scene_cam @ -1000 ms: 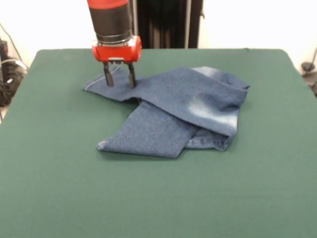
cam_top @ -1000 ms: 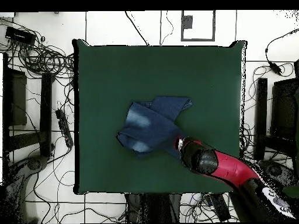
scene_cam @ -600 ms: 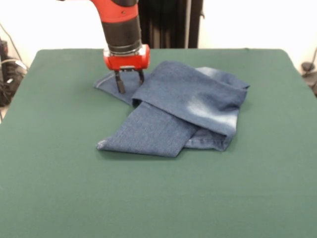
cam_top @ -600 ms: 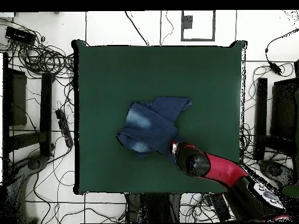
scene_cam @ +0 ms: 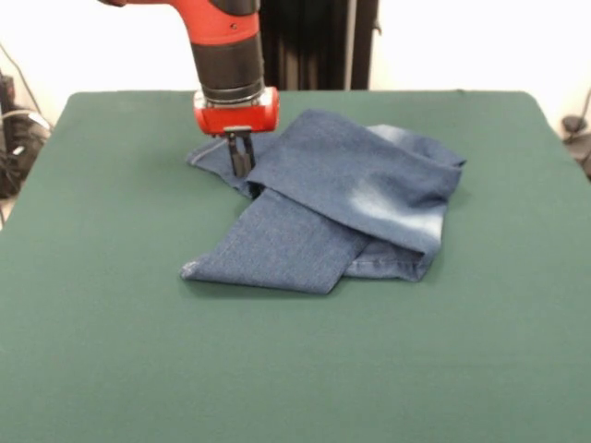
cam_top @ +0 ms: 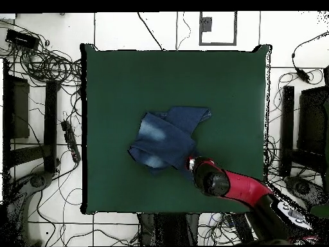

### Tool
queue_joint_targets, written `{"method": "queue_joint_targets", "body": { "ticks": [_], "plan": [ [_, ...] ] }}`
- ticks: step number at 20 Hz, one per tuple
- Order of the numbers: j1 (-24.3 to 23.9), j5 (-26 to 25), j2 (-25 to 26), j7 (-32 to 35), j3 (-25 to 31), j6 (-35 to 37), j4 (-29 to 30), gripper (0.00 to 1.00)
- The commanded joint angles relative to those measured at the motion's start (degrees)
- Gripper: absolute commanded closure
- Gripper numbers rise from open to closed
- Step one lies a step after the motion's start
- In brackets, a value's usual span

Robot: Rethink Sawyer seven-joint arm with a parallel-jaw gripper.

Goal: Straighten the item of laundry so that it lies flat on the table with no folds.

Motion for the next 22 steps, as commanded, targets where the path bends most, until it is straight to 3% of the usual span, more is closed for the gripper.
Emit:
{"method": "queue_joint_targets", "body": {
  "ticks": [1,8,15,22],
  "plan": [
    [4.7,-0.8,5.3,7.7,3.4,-3.6,-2.4,1.00],
    [7.2,1.0,2.0,8.9,2.0,-2.7,-1.9,1.00],
    [11.2,6.2,-12.5,10.8,-0.7,8.5,3.6,1.00],
    [14.9,8.4,-19.0,10.8,-5.0,14.6,4.4,1.00]
  ]
}}
